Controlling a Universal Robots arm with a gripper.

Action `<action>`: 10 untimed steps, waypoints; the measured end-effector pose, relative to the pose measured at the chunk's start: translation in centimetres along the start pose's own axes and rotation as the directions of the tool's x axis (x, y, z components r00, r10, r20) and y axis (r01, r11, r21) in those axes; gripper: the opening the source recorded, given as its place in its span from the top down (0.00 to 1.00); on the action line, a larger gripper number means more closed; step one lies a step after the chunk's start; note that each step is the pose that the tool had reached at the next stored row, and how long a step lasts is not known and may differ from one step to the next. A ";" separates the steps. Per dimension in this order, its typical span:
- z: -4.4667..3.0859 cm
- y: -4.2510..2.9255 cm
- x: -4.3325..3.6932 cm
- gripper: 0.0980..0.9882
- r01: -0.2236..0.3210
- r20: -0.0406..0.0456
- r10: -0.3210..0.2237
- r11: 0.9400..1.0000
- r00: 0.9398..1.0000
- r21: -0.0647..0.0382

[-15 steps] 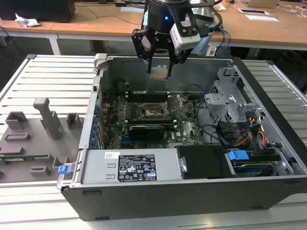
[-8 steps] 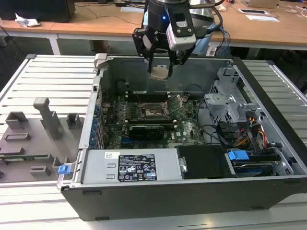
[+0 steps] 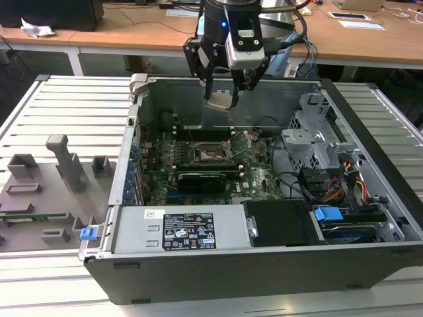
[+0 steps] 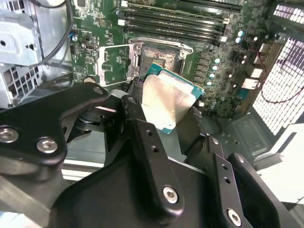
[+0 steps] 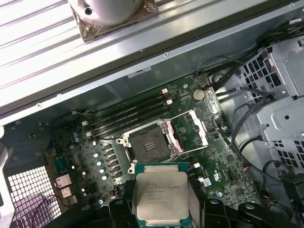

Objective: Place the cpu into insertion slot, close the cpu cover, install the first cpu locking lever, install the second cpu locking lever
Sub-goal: 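Place the cpu into insertion slot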

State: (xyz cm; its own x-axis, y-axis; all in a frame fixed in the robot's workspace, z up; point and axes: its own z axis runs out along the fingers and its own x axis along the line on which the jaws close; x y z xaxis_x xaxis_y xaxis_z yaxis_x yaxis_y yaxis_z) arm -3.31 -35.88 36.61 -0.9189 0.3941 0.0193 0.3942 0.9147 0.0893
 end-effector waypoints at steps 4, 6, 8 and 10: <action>0.02 0.00 0.00 0.52 -0.049 0.004 0.049 0.999 0.999 -0.001; 0.04 0.00 0.00 0.52 -0.084 0.007 0.084 0.996 0.996 -0.002; 0.06 0.00 0.00 0.52 -0.112 0.010 0.112 0.994 0.994 -0.003; 0.09 -0.01 0.00 0.52 -0.149 0.013 0.149 0.989 0.989 -0.004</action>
State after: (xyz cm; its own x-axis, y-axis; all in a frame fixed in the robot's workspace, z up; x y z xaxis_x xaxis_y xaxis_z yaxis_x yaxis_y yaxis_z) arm -3.31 -35.88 36.52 -0.8495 0.5272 0.0194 0.5266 0.8454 0.0893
